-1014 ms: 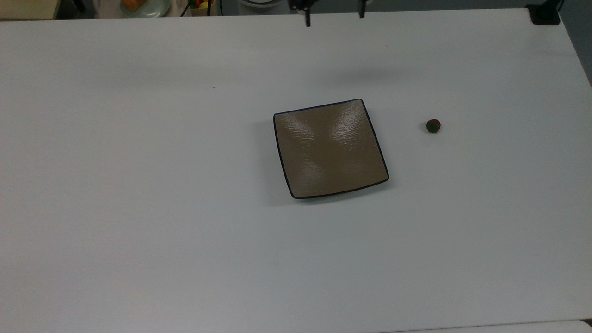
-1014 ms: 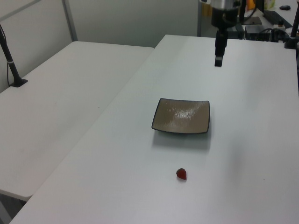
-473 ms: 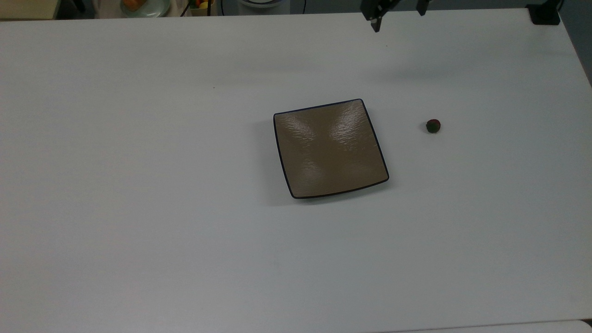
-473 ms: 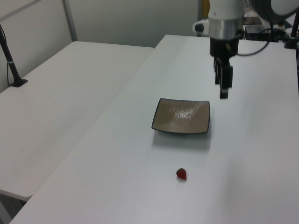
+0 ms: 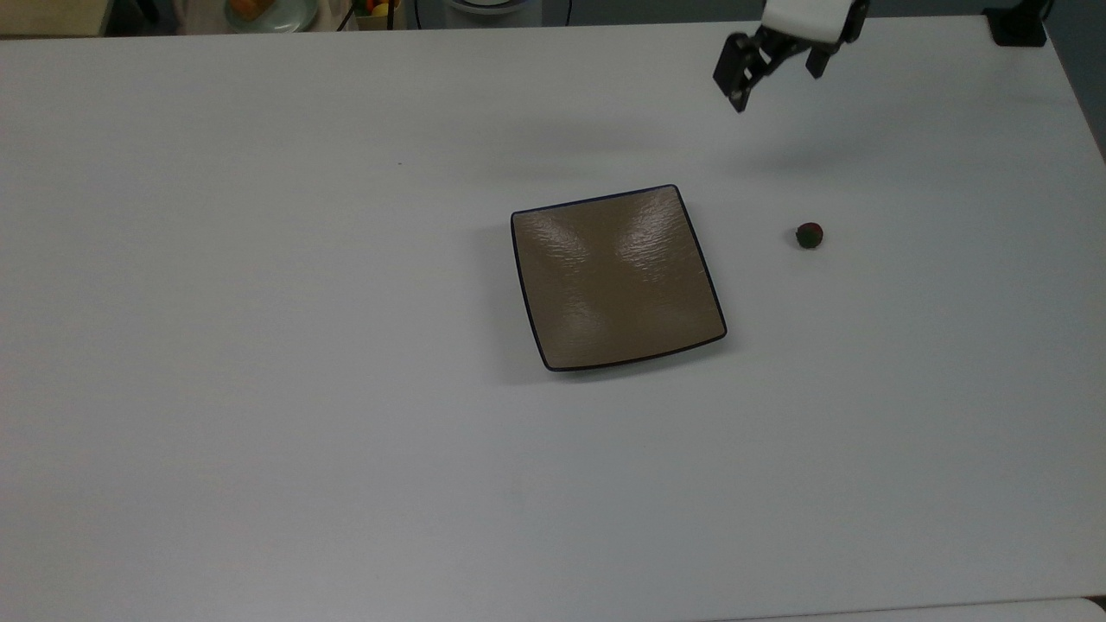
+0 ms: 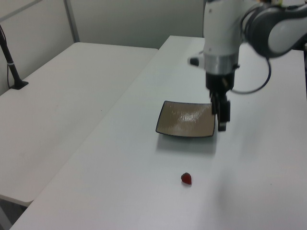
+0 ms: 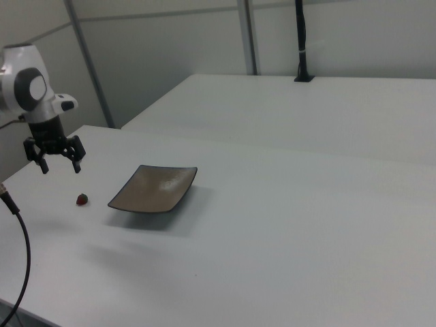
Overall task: Strawberries on a ceramic plate
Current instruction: 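Lower the gripper over the strawberry, then close the gripper on the strawberry and lift it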
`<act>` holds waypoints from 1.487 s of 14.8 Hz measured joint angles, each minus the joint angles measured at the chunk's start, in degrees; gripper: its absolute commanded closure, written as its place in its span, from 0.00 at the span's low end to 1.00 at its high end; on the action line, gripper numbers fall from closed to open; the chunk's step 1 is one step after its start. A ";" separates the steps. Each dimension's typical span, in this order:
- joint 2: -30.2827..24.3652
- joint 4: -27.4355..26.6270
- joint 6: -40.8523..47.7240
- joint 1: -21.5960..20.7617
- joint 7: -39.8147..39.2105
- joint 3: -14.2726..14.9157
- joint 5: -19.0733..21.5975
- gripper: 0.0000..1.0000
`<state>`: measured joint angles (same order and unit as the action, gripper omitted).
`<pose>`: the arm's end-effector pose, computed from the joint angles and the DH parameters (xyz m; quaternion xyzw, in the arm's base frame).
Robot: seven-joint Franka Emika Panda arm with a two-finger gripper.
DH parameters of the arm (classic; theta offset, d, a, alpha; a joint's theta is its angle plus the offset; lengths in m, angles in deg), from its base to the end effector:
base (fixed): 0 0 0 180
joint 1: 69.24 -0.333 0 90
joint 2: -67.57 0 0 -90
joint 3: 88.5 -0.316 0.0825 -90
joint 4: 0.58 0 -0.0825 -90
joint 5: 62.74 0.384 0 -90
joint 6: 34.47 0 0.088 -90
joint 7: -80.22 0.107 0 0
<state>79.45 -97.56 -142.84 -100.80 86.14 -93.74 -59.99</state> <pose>0.4989 0.3729 0.4721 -0.9657 -0.2578 0.0153 0.0285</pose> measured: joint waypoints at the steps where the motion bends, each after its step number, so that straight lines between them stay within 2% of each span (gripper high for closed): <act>1: 1.85 -0.11 -2.59 -0.17 0.00 0.00 -0.01 0.00; 4: 5.94 -0.20 -8.75 -1.13 0.00 -0.06 -0.19 0.00; 8: 10.62 -0.16 -15.40 -3.36 2.56 -0.08 -3.37 0.00; 12: 14.14 -0.11 -21.36 -3.59 3.78 -0.07 -4.33 0.01; 18: 17.37 -0.05 -26.65 -3.62 3.84 -0.55 -7.13 0.23; 19: 17.89 -0.05 -27.38 -3.62 3.85 -0.62 -7.41 0.32; 22: 19.23 0.00 -29.09 -3.61 3.91 -0.67 -7.59 0.49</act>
<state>98.68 -97.57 -171.93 -104.42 90.05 -94.41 -67.58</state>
